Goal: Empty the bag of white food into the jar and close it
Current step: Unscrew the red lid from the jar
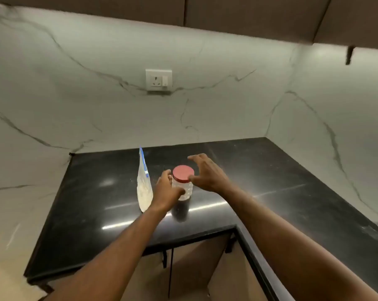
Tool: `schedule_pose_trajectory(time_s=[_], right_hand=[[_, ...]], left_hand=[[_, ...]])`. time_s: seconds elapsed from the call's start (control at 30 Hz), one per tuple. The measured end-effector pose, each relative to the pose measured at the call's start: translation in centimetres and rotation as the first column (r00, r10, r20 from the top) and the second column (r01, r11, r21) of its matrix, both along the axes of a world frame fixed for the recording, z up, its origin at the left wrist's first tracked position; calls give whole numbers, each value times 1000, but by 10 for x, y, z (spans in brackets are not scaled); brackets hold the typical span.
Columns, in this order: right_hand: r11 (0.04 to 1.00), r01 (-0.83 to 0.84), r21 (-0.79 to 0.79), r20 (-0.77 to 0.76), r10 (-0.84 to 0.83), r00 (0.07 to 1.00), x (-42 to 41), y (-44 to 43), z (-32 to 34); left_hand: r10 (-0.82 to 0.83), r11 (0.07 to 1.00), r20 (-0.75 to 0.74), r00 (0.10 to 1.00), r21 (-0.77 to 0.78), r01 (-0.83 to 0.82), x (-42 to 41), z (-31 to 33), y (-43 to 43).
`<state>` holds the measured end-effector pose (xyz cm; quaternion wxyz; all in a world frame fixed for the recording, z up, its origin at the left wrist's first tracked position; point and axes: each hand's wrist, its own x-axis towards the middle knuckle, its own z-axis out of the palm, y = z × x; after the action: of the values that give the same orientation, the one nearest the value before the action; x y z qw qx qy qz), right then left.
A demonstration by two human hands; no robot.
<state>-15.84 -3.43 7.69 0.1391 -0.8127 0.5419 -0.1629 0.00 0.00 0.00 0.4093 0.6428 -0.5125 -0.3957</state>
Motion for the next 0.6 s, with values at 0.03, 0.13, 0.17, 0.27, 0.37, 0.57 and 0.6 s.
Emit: schedule_pose_trajectory(time_s=[0.03, 0.13, 0.17, 0.27, 0.37, 0.57, 0.6], right_hand=[[999, -17, 31, -26, 18, 999, 3, -12, -6], [991, -61, 120, -132, 77, 988, 10, -50, -24], [988, -75, 131, -179, 98, 979, 13, -64, -33], [984, -129, 127, -345, 166, 924, 19, -92, -47], [983, -142, 116, -402, 177, 898, 26, -109, -55], [964, -213, 159, -409, 260, 874, 34, -133, -52], [954, -240, 181, -411, 295, 863, 34, -136, -49]], left_hand=[[32, 999, 4, 999, 24, -32, -3, -10, -7], [92, 991, 26, 995, 94, -94, -13, -42, -31], [104, 990, 20, 994, 94, -105, -15, -54, -42], [76, 996, -29, 997, 53, -75, -17, -71, -65], [132, 991, -24, 991, 10, -132, -23, -89, -80], [214, 973, 263, 941, 27, -229, -27, -105, -93], [169, 982, 295, 940, 35, -187, -25, -103, -93]])
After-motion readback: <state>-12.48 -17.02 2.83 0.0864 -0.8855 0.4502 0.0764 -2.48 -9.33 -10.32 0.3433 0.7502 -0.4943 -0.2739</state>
